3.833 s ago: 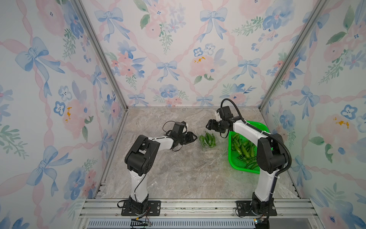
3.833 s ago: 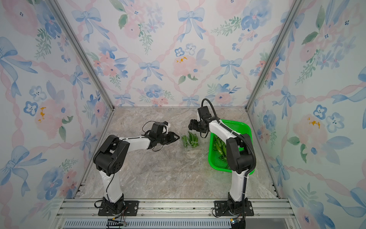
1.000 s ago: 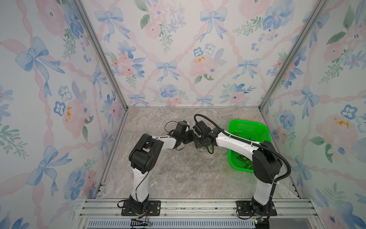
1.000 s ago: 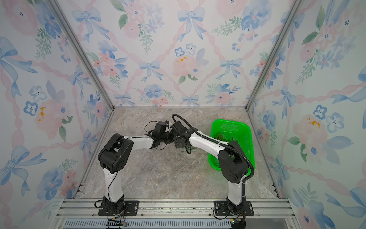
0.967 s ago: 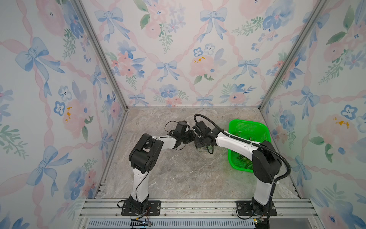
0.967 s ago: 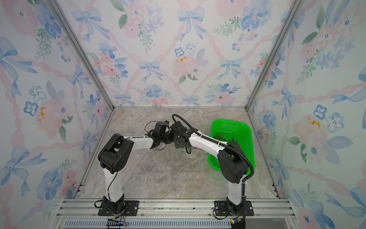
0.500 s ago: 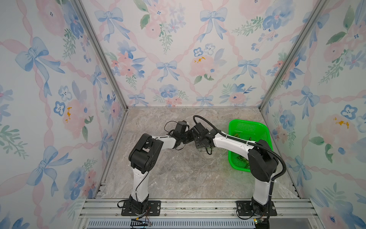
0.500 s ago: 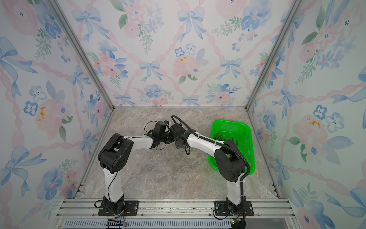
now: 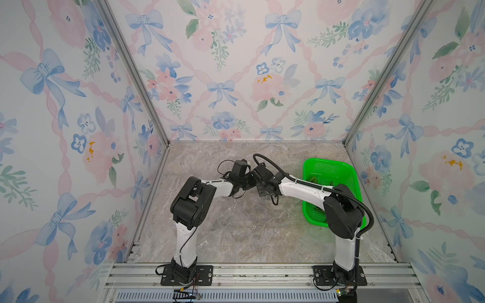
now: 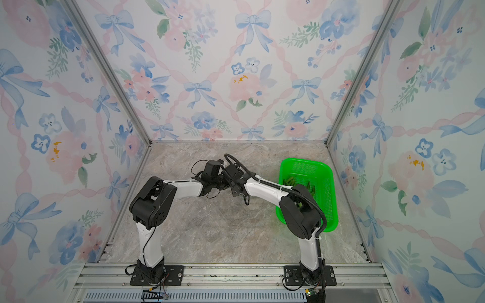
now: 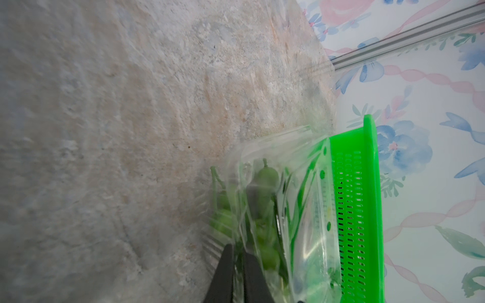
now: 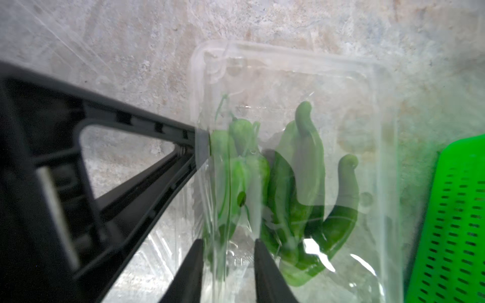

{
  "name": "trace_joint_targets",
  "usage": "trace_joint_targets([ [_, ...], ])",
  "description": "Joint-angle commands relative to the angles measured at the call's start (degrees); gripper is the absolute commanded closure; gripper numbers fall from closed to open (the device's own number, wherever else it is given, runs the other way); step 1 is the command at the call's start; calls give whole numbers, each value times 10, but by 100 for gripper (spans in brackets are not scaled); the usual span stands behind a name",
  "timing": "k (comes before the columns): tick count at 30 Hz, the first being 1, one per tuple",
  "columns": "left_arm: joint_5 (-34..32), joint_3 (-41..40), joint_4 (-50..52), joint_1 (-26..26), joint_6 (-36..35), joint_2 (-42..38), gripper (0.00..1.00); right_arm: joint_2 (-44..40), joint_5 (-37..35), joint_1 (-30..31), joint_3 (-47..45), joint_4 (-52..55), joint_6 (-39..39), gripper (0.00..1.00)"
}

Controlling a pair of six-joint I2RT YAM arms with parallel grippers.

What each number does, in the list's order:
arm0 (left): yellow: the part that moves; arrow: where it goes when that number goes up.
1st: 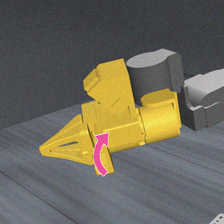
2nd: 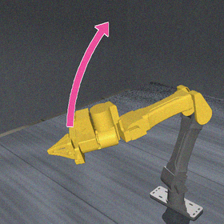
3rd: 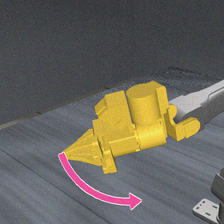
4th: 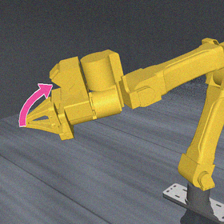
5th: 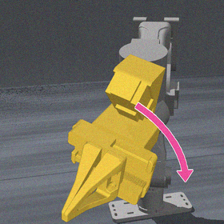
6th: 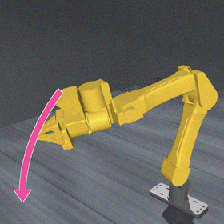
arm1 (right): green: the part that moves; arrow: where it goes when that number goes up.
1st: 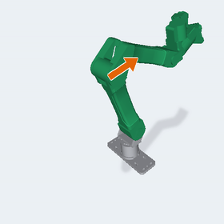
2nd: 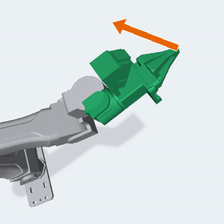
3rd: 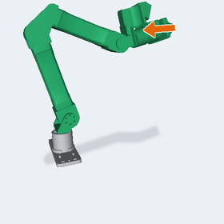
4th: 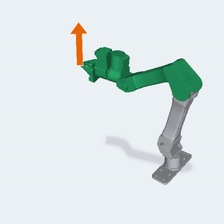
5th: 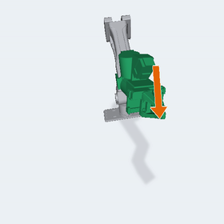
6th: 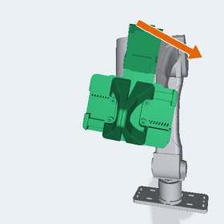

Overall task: Take small green peppers out of containers
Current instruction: Open the packing box at the center of the board.

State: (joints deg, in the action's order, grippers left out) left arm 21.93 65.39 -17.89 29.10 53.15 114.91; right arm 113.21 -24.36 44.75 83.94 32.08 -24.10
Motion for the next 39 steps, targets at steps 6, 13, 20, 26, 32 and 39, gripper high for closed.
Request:
trace_joint_targets([
  [6,15,-6,8,3,-16,10,89,27,-20,-4,-1,44,8,88],
  [13,15,-7,8,2,-20,23,91,5,-59,-5,7,62,17,95],
  [20,14,-8,8,1,-21,26,93,-11,-59,-19,-2,58,22,100],
  [26,9,-10,12,-1,-26,26,95,-38,-65,-25,-4,62,29,100],
  [32,7,-6,20,0,-30,29,96,-76,-75,-36,16,86,37,100],
  [39,1,-3,23,0,-31,34,97,-96,-52,-59,-1,77,29,100],
])
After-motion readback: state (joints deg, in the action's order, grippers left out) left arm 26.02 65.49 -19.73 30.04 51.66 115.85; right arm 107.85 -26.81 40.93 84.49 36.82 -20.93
